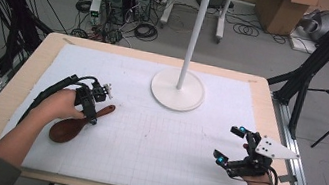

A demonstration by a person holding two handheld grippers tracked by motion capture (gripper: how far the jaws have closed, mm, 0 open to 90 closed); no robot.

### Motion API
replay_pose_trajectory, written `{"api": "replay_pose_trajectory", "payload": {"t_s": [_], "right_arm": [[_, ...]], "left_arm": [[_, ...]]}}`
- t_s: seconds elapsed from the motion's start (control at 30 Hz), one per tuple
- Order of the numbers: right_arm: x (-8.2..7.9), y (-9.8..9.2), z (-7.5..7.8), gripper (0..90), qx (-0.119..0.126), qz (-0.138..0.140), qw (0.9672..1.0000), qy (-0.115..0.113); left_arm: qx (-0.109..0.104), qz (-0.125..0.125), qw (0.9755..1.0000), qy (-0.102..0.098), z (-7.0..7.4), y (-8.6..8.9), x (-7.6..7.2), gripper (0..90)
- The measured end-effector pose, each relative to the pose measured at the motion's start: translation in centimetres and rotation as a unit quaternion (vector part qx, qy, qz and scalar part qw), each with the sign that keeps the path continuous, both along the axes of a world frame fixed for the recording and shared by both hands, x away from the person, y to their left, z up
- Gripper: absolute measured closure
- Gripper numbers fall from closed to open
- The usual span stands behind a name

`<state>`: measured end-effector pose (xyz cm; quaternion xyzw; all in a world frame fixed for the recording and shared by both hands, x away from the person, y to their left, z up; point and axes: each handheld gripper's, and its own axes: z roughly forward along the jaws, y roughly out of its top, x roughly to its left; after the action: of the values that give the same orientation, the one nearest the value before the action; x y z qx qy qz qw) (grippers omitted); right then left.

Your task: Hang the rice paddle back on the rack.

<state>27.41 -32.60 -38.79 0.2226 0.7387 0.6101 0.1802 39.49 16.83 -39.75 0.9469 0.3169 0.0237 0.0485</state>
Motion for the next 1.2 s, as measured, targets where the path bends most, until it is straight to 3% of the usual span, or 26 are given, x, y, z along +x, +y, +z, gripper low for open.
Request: {"api": "replay_pose_trajectory", "payload": {"t_s": [0.77,1.2], "right_arm": [[0.02,0.02,0.01,0.5,-0.002,0.0,1.0,-0.001],[-0.02,0.08,0.02,0.5,-0.001,0.001,1.0,0.0]], "left_arm": [[-0.012,0.006,0.9999,0.004,-0.65,0.41,-0.03,63.7],[-0.014,-0.005,0.9999,0.006,-0.61,0.25,-0.26,73.8]]}}
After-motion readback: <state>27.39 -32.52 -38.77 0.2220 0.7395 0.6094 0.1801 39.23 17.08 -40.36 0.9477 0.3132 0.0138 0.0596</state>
